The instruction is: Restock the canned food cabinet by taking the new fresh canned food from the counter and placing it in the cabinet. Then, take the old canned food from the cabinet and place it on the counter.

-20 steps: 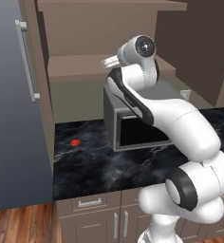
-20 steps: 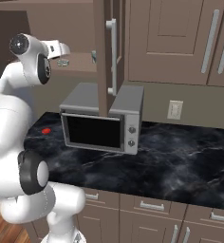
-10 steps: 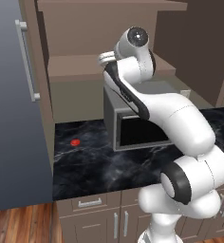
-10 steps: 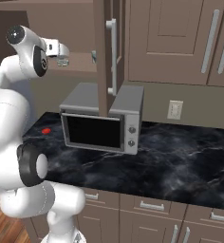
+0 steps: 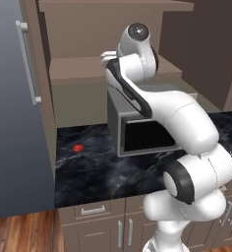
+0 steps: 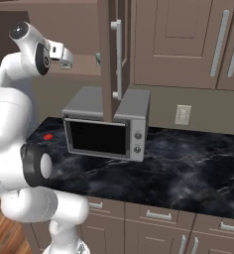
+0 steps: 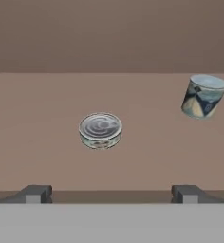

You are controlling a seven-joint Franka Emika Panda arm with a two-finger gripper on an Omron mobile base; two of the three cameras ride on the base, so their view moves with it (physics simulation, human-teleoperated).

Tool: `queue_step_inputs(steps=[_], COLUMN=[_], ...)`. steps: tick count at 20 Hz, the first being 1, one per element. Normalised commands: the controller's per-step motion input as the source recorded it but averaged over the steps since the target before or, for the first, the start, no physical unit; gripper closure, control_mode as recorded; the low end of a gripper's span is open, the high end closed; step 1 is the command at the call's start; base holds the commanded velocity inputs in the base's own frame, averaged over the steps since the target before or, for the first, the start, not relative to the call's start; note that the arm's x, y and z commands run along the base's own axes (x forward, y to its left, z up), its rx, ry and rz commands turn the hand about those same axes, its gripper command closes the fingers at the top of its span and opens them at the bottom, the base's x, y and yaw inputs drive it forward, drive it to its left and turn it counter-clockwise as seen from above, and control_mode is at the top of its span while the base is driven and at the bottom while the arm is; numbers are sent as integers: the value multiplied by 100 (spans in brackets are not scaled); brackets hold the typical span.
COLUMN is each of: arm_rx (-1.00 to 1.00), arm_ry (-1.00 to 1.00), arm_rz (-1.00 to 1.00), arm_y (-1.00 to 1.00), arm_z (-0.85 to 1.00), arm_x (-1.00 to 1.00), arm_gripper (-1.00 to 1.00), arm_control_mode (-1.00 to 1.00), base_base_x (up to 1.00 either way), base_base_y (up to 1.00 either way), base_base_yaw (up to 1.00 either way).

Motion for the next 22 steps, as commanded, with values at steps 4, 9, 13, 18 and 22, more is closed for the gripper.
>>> queue_step_inputs(steps=[4, 9, 13, 18, 22], arm_rx=[0, 0, 0, 0, 0], arm_ry=[1, 5, 8, 7, 5], arm_rz=[-2, -2, -2, -2, -1], arm_y=[0, 0, 0, 0, 3], arm_z=[-20, -26, -19, -9, -6], arm_x=[30, 33, 30, 29, 38], arm_gripper=[-100, -100, -100, -100, -100], arm_control_mode=[-100, -100, -100, -100, -100], base_base_x=[0, 0, 0, 0, 0], base_base_y=[0, 0, 0, 0, 0], base_base_yaw=[0, 0, 0, 0, 0])
